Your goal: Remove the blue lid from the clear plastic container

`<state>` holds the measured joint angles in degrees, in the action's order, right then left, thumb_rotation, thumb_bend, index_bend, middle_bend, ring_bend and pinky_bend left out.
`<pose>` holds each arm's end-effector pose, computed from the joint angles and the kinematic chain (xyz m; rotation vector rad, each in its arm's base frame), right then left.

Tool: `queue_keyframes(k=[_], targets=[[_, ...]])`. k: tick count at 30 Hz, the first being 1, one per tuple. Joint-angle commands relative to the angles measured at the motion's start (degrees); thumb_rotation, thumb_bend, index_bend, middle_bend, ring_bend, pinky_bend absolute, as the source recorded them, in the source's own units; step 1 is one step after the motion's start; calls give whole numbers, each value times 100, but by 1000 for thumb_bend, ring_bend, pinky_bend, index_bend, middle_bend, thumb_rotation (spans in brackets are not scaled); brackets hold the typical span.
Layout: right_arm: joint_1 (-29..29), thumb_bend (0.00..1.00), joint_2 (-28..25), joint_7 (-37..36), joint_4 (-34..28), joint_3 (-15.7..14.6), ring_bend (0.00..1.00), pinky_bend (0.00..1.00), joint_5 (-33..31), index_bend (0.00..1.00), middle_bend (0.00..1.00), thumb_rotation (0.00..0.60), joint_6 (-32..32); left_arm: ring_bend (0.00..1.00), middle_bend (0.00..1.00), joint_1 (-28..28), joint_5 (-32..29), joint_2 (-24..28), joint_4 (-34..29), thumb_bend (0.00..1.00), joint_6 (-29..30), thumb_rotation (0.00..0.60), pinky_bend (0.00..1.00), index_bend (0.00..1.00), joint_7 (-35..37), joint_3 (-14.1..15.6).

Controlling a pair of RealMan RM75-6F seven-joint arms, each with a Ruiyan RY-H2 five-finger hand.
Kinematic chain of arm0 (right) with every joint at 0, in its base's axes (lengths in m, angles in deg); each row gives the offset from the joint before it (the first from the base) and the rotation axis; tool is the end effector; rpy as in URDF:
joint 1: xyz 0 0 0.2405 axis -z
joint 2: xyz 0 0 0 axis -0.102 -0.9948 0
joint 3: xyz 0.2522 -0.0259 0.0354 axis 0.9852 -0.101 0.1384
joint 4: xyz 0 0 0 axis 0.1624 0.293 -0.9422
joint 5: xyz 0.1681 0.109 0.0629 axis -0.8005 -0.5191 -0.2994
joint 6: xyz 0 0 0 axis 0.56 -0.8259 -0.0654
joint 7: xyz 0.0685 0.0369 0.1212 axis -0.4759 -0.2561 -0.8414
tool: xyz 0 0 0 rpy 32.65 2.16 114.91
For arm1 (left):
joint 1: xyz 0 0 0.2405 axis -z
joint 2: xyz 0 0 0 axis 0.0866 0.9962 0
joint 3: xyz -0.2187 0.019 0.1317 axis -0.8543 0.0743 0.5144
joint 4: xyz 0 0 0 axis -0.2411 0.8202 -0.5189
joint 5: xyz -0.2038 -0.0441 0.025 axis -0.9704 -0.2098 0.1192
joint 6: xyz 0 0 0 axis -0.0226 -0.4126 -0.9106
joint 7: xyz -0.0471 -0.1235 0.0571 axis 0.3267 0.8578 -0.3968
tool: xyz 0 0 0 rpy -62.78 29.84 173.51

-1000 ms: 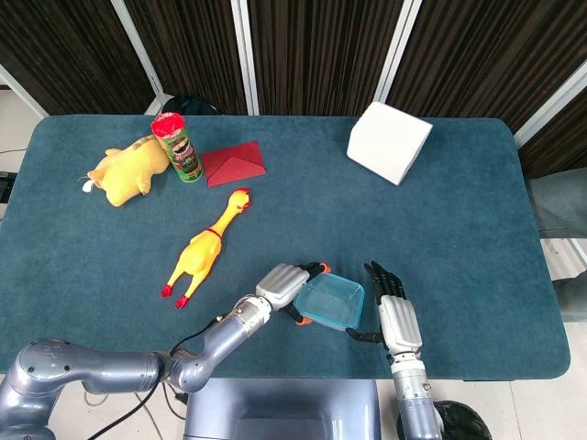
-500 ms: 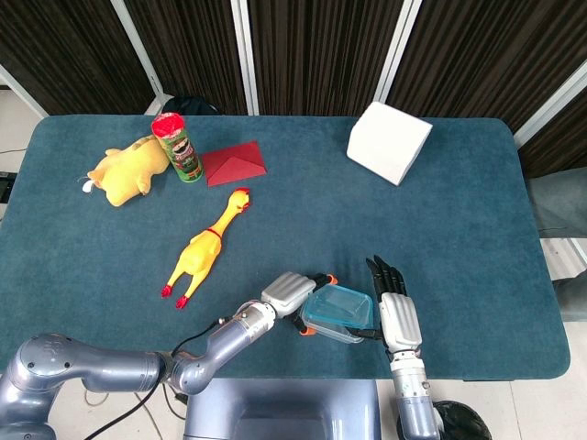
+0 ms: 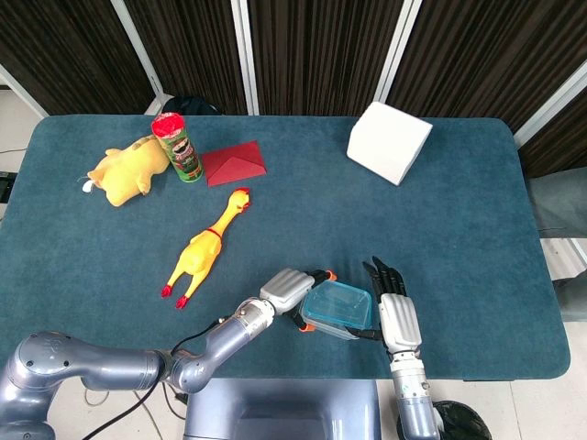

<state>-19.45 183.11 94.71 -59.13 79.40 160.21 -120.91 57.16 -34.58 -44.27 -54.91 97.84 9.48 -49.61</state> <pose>-0.1675 -0.2119 -0.0212 1.2675 -1.3428 1.2318 -0.0110 0.3080 -0.1213 -2.2256 -1.3268 -0.9804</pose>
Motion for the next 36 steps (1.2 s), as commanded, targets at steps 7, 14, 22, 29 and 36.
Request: queue_keyframes(k=[7, 14, 22, 29, 36], targets=[[-4, 342, -44, -106, -15, 7, 1, 0, 32, 482, 202, 600, 48, 145, 217, 28, -6, 10, -16, 152, 67, 600, 344, 149, -31, 24], [-11, 421, -75, -112, -42, 46, 1, 0, 27, 515, 202, 600, 56, 108, 163, 33, 32, 30, -48, 137, 190, 600, 299, 87, -125, 83], [-9, 512, -103, -100, -61, 56, 1, 0, -9, 532, 206, 600, 79, 61, 123, -1, 122, 71, -87, 119, 272, 600, 258, 52, -151, 144], [-1, 535, -106, -84, -53, 60, 1, 0, -31, 551, 211, 600, 77, 1, 49, -36, 167, 142, -101, 68, 313, 600, 184, 13, -183, 194], [-18, 562, -92, -73, -49, 96, 1, 0, -35, 560, 216, 600, 77, 0, 0, -49, 184, 246, -176, 23, 354, 600, 142, 0, -209, 183]])
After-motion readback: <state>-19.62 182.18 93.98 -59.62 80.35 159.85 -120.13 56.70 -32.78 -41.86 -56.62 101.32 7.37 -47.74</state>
